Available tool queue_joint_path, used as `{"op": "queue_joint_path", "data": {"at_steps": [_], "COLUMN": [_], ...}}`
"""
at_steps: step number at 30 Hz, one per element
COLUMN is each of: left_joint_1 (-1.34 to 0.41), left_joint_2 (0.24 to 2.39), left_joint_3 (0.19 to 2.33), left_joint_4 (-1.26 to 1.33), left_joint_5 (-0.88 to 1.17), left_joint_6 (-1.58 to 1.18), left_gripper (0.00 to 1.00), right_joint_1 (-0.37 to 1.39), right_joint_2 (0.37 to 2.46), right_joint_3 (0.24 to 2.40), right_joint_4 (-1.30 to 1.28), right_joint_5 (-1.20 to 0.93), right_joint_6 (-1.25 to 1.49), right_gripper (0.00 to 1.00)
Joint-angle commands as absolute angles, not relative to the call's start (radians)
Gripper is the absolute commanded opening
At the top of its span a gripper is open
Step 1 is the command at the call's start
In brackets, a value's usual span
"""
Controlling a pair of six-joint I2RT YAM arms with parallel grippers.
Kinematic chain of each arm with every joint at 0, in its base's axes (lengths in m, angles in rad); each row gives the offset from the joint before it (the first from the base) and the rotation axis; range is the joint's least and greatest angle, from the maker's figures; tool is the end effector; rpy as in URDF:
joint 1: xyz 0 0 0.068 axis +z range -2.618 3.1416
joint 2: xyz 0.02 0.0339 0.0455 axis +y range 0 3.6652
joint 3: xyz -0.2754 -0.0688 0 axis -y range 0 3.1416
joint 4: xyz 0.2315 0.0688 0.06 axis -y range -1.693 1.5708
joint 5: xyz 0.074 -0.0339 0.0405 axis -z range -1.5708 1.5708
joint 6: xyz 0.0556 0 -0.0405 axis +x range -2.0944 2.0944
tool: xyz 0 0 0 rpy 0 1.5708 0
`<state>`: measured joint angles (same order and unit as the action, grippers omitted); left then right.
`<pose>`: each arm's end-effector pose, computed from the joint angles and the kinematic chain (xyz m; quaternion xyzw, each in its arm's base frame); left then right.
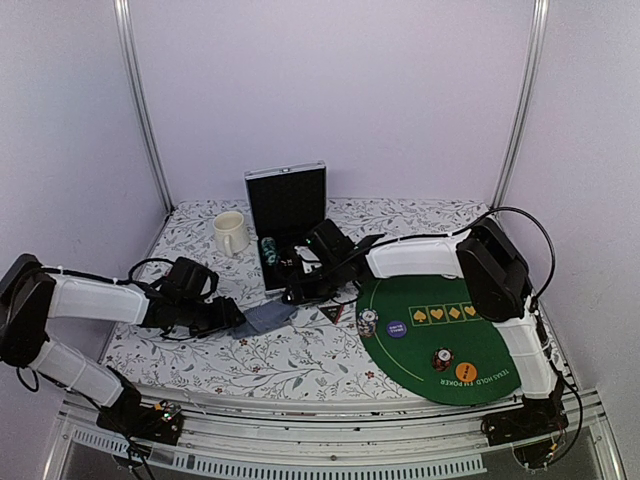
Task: Distribute texas hold em gaming equipment
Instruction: Adjust the face-down deck piles at the center of the board.
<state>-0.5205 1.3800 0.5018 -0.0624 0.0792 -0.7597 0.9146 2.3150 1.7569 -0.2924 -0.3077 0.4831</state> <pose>0.2043 -0.1222 0.1395 -0.1012 0.9447 -0.2151 0.2259 0.3030 0.4211 0.1489 -0.2507 0.8918 0.3338 0.1744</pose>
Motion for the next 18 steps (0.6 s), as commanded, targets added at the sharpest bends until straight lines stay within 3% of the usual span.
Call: {"op": "queue_joint_path", "data": {"at_steps": [1,9,18], "left_joint_1": [-0.506,-0.512,-0.512], "left_joint_2": [1.431,1.455,1.45], "left_joint_3": [0.508,0.519,0.537], "left_joint_4": [0.015,0.036,0.018], "left_joint_5": [0.152,0.193,0.192], "left_joint_6": [-0.763,-0.748,-0.722], "left_gripper": [0.65,0.58,0.58], "right_joint_1": [0.926,0.931,0.932], "right_joint_2": [2.357,2.381,2.359], "right_joint_3": [1.784,1.786,1.789], "right_joint_4": [-0.303,-0.307,-0.32], "right_joint_5": [-0.306,-0.325,-0.337], "right_joint_6": [0.488,0.495,0.49], "right_gripper": [0.4,0.37,0.37]}}
